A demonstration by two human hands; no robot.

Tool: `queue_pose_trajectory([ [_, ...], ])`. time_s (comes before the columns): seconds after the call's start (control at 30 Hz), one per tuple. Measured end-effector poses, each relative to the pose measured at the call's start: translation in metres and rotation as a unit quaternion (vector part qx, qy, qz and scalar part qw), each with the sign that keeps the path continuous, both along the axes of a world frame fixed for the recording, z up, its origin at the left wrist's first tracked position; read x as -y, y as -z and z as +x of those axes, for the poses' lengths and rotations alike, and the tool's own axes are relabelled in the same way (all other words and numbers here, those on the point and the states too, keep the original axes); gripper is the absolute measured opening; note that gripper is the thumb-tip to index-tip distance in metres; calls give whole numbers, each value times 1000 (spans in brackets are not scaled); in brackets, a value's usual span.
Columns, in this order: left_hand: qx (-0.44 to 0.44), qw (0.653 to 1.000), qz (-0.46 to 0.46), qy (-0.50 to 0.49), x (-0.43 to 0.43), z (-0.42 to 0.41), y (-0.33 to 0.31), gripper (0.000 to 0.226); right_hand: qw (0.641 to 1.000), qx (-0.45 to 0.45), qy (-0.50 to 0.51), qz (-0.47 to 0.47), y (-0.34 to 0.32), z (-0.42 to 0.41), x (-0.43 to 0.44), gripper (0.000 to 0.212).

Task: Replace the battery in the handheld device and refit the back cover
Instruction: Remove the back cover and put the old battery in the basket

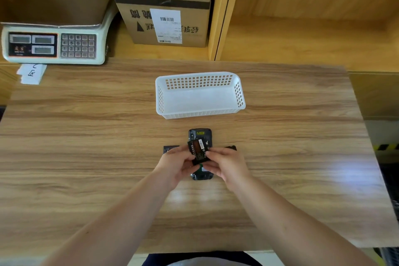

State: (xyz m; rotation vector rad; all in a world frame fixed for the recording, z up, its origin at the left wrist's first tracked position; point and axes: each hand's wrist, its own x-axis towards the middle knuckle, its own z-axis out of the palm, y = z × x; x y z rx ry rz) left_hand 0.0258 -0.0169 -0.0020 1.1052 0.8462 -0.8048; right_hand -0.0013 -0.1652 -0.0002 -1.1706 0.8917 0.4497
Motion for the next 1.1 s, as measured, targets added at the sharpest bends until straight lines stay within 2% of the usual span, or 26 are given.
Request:
queue_pose_trajectory([
  [0.1,68,995,55,39,-7,4,-7,36,1000,21,14,-15,-5,0,-7,12],
  [0.2,124,987,93,49,-7,17,-23,28,998,55,-6,-41,-13,12,-9,15],
  [0.33,212,960,161,90,-4,47,-43,23,990,102,-45,-88,-33,47,-1,9],
  [0.43,242,943,205,101,2,72,-55,21,982,138,-6,-131,-46,81,3,5],
  [0.63,228,953,202,14,17,121,-54,27,979,120,84,-143,-52,143,-3,18],
  [0.7,244,941,233,37,21,130,-48,23,984,97,64,-132,-46,153,-4,27],
  [0.83,261,912,289,127,28,144,-34,19,993,51,8,-102,-32,165,-1,32],
  [0.9,251,904,311,154,30,151,-27,14,992,38,-30,-118,-26,169,-1,49],
  [0.97,224,901,332,169,30,157,-18,28,986,29,-69,-146,-20,174,0,66],
  [1.1,168,893,365,202,36,169,-8,27,972,11,-147,-182,-27,185,-1,64],
])
